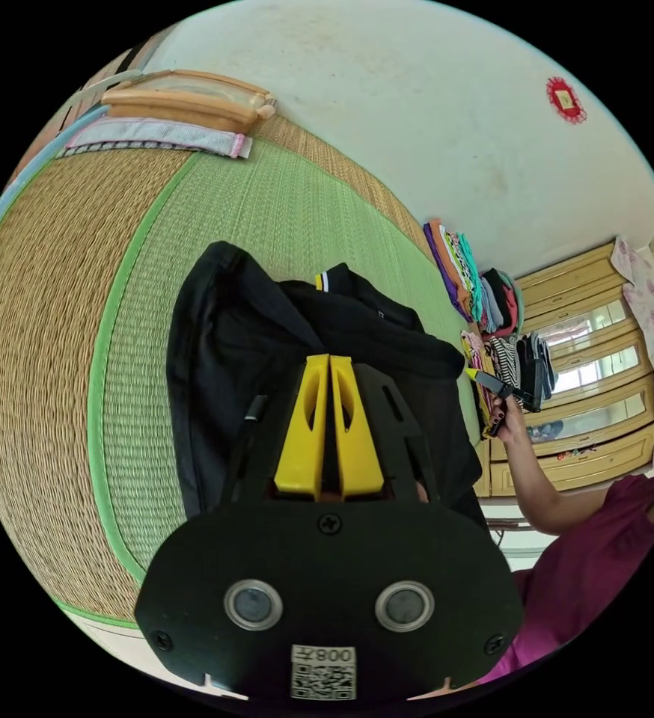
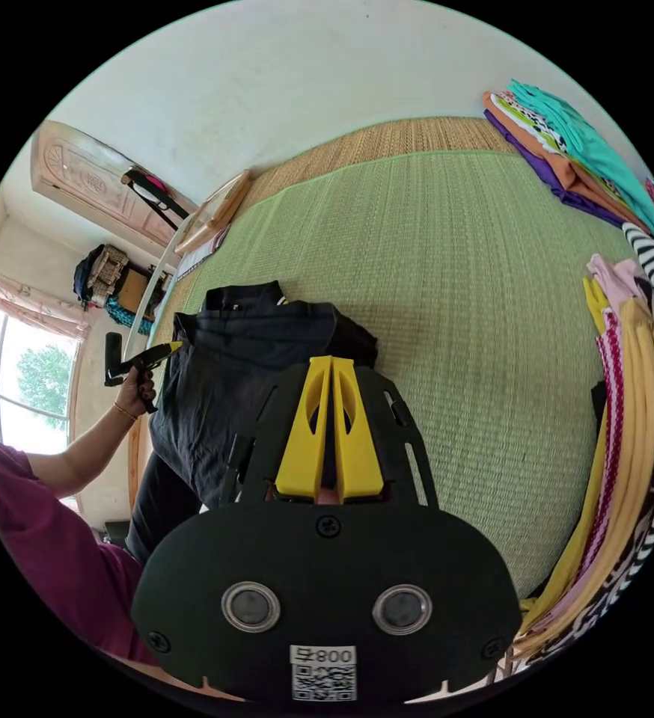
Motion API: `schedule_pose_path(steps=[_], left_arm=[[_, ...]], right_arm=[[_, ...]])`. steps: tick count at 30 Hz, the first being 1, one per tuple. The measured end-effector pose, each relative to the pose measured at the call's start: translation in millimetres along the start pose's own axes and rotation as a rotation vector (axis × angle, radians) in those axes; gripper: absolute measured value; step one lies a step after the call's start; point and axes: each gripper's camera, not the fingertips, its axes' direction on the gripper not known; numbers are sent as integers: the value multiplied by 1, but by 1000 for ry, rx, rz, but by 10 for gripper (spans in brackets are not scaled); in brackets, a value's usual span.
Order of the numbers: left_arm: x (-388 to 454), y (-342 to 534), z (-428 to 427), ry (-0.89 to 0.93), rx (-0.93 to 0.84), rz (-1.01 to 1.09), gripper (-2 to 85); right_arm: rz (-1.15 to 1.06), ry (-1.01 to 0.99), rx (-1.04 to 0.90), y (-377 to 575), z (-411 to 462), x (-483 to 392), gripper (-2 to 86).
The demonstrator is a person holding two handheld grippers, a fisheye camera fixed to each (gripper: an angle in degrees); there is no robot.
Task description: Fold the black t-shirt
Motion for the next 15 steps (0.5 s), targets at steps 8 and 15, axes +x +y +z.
schedule_pose_path(steps=[8, 15], left_arm=[[-22, -3, 7, 105, -7, -68, 65], [-34, -5, 6, 100, 12, -128, 27]], right_arm=[[28, 10, -13, -2, 5, 11, 53], [148, -63, -15, -9, 16, 41, 30]])
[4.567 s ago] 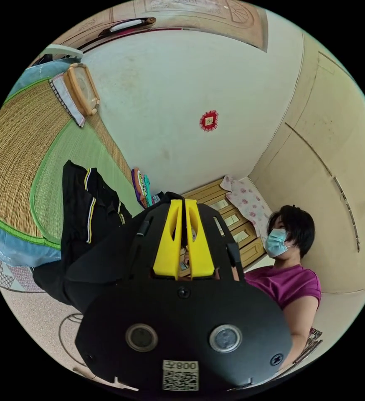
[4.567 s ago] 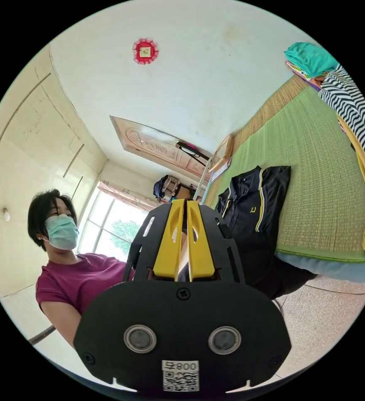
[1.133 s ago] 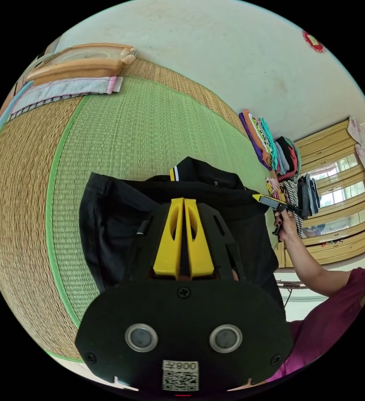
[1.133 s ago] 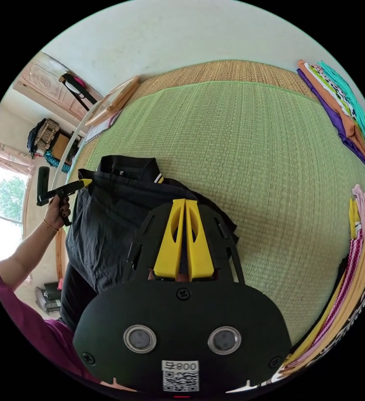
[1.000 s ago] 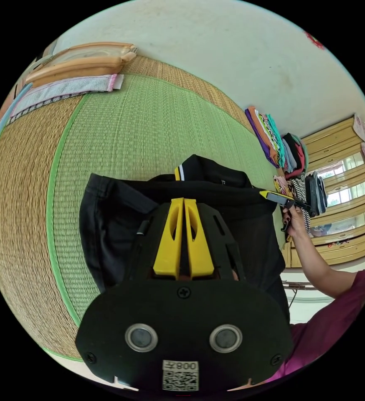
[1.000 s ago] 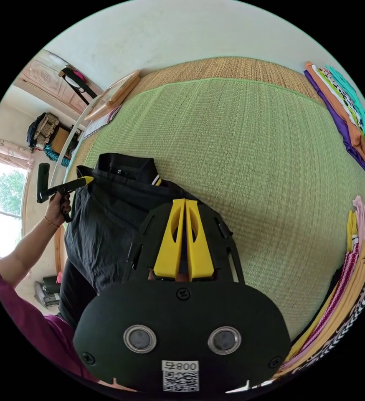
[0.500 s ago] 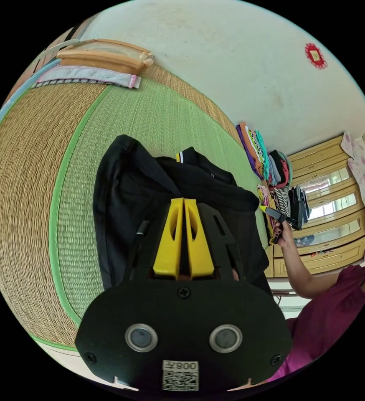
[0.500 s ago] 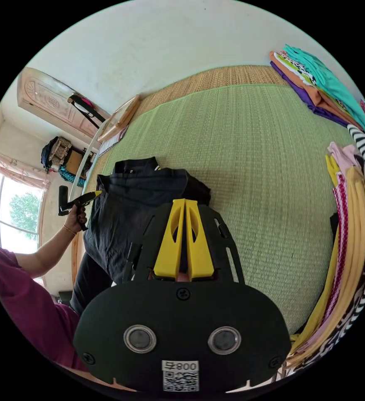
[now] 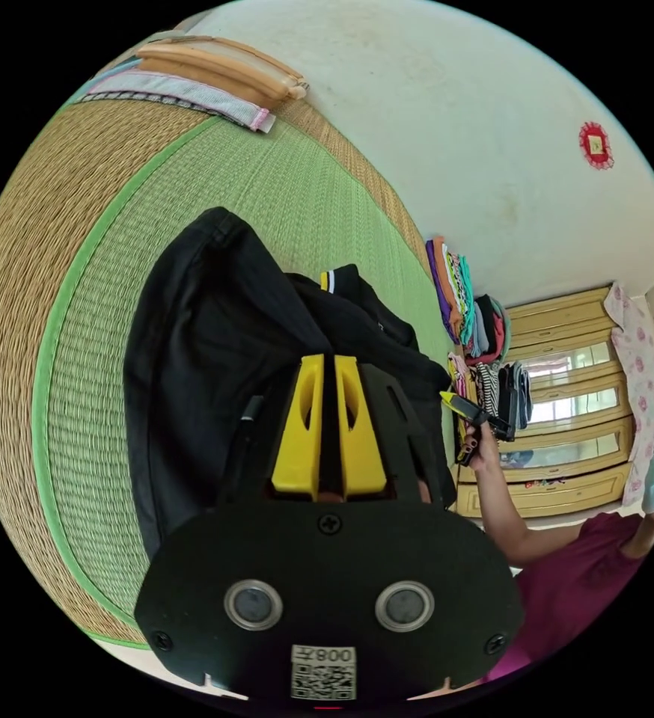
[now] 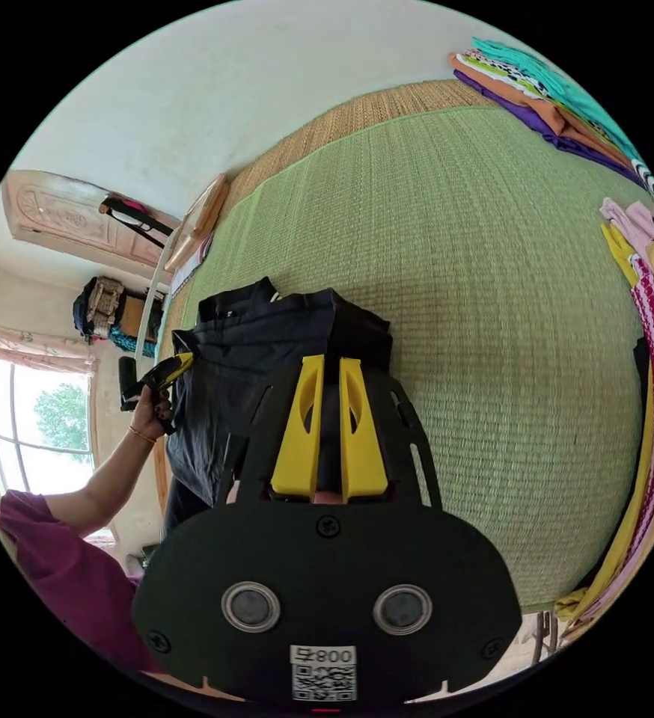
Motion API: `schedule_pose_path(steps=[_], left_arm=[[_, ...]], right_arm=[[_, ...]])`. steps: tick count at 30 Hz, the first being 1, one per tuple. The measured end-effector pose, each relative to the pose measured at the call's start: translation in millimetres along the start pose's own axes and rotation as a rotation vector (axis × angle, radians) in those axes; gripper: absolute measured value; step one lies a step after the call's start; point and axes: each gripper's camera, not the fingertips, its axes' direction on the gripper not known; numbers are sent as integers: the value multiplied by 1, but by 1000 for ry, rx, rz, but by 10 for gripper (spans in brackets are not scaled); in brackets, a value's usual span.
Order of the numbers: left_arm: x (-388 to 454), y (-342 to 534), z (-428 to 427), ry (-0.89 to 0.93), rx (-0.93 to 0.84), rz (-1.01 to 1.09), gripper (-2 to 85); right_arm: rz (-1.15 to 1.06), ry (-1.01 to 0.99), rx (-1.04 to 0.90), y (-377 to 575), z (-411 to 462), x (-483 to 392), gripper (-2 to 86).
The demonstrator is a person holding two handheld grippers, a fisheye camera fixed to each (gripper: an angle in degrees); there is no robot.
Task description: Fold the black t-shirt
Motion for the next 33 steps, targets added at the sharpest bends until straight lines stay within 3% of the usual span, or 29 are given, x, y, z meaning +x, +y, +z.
schedule_pose_path(steps=[7, 24, 29, 33], left_arm=[[-8, -3, -20, 27, 34, -5, 4], [-37, -25, -51, 106, 108, -87, 13], [-42, -15, -63, 144, 128, -94, 14], [-49, -8, -68, 182, 145, -133, 11]], right_arm=[[18, -48, 13, -10, -11, 22, 5], [213, -464, 167, -19, -30, 112, 13], [145, -439, 158, -8, -31, 95, 5], [27, -308, -7, -7, 2, 54, 1]])
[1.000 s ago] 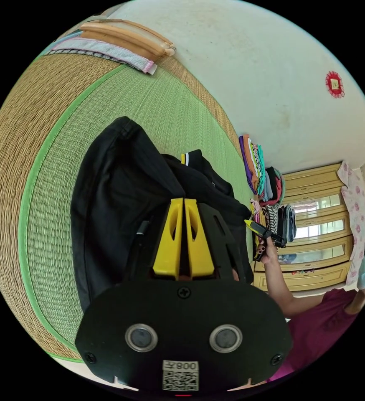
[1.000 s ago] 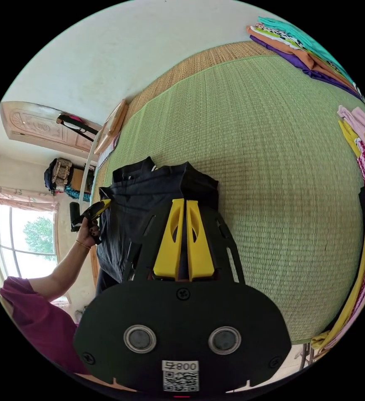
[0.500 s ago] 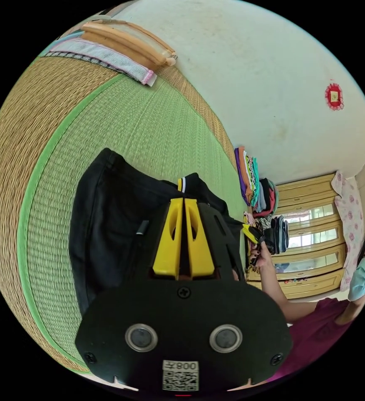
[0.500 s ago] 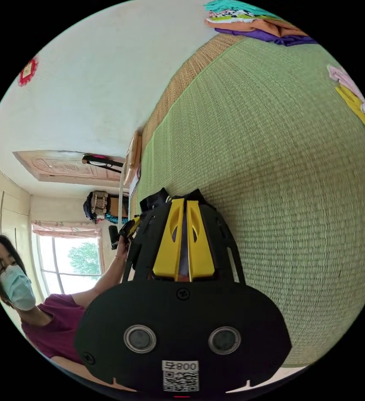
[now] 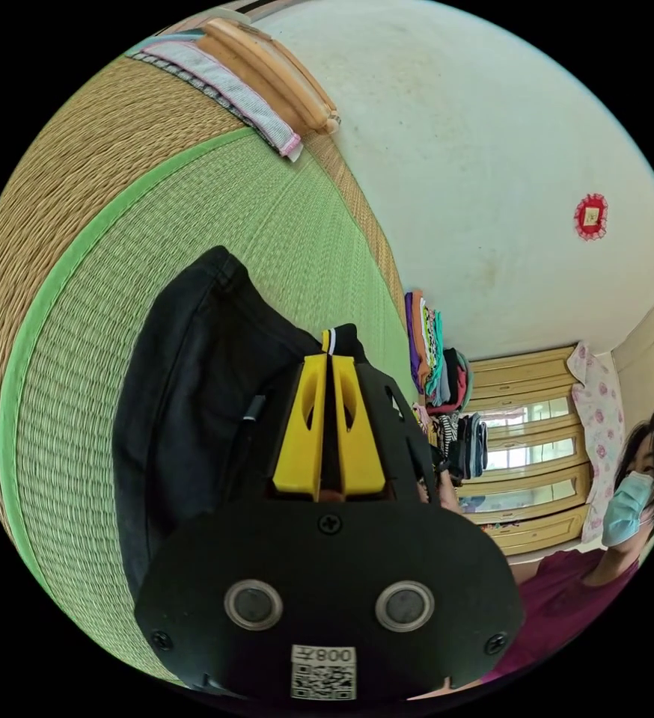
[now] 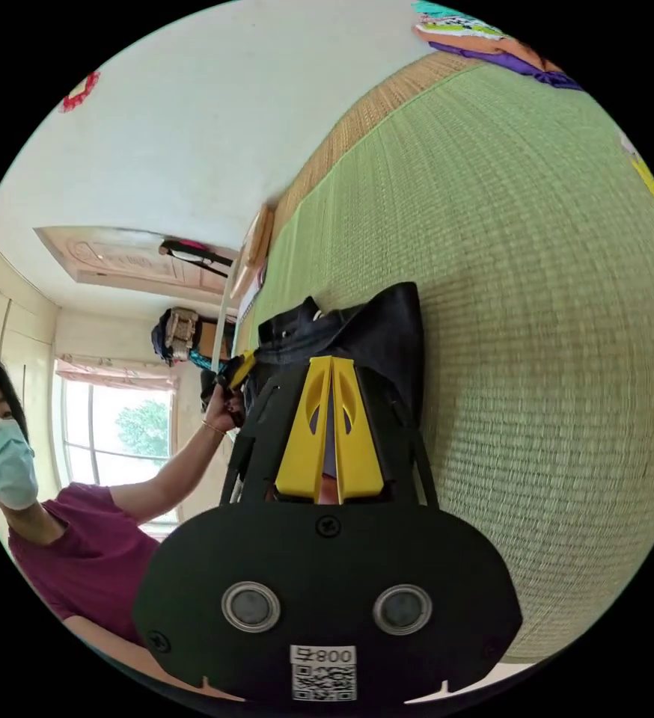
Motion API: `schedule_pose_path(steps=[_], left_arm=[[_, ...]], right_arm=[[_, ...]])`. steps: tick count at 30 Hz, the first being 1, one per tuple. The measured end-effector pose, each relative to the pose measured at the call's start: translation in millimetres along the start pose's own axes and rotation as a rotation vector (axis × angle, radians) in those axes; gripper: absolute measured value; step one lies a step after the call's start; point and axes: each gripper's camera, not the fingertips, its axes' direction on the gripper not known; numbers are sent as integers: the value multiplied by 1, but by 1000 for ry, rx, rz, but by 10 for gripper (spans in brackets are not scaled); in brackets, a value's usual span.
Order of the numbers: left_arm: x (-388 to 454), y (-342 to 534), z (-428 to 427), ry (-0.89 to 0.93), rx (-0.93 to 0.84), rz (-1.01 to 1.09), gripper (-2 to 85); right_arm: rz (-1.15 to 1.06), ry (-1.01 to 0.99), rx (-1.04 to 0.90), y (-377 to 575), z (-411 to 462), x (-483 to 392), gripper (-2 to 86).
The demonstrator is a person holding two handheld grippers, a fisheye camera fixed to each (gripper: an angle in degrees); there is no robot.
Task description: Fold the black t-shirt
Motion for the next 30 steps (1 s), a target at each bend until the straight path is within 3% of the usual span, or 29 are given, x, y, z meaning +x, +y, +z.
schedule_pose_path(steps=[7, 22, 30], left_arm=[[4, 0, -15, 23, 5, -14, 6], [16, 15, -57, 63, 48, -45, 4], [27, 44, -112, -61, 84, -6, 1]], right_arm=[[-120, 184, -94, -22, 47, -39, 0], [-137, 104, -3, -37, 56, -69, 0], [-300, 136, -131, -29, 123, -139, 0]])
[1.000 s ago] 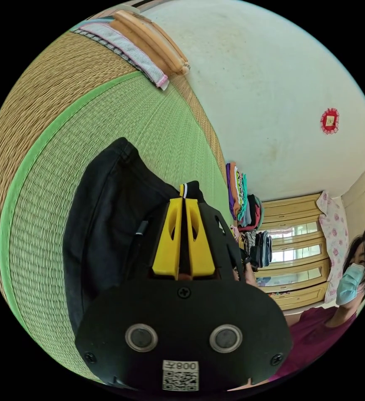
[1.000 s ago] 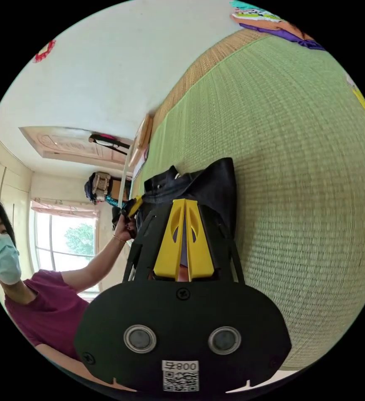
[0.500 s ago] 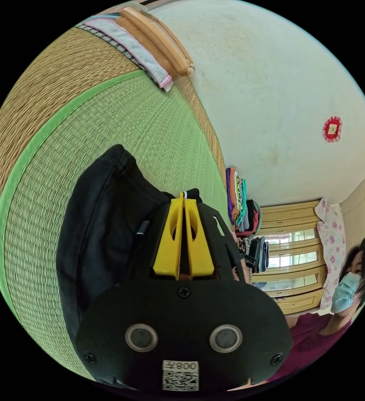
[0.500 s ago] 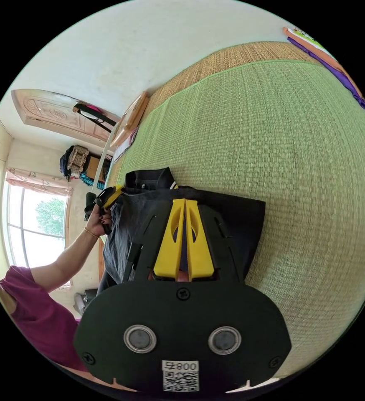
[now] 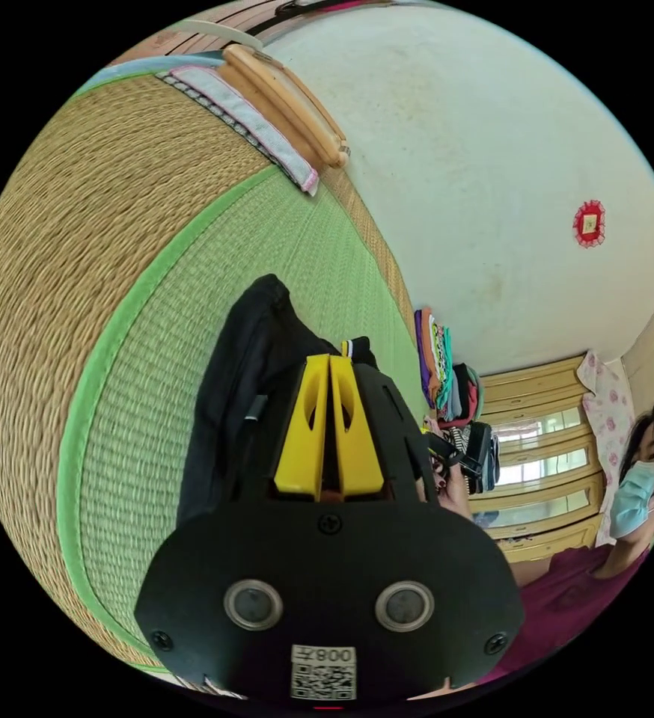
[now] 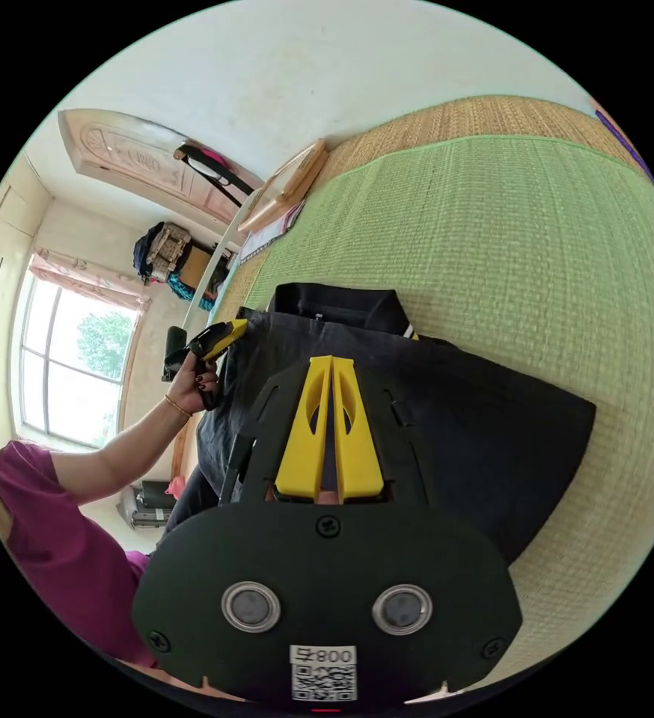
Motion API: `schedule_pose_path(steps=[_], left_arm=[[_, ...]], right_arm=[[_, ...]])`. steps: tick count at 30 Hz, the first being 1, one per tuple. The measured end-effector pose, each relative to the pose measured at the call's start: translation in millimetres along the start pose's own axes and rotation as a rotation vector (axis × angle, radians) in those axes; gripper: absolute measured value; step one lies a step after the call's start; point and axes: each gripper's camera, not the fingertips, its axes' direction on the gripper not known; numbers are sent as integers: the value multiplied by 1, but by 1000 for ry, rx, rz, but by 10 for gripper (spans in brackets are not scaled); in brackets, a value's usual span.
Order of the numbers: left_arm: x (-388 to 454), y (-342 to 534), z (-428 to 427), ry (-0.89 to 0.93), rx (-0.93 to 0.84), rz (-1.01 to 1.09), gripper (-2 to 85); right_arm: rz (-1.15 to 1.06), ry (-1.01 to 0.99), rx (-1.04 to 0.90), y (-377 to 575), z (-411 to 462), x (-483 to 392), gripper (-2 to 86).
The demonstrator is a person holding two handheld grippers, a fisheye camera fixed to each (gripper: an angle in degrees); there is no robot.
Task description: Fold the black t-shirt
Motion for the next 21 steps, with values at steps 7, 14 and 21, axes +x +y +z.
schedule_pose_path(steps=[7, 14, 21], left_arm=[[-8, 12, -33, -31, 17, -63, 1], [4, 44, -88, -47, 27, -34, 1], [-9, 66, -114, -42, 0, -94, 1]], right_arm=[[2, 53, -107, -26, 44, -13, 0], [-21, 96, -52, 3, 6, -32, 0], [219, 194, 119, 46, -58, 25, 0]])
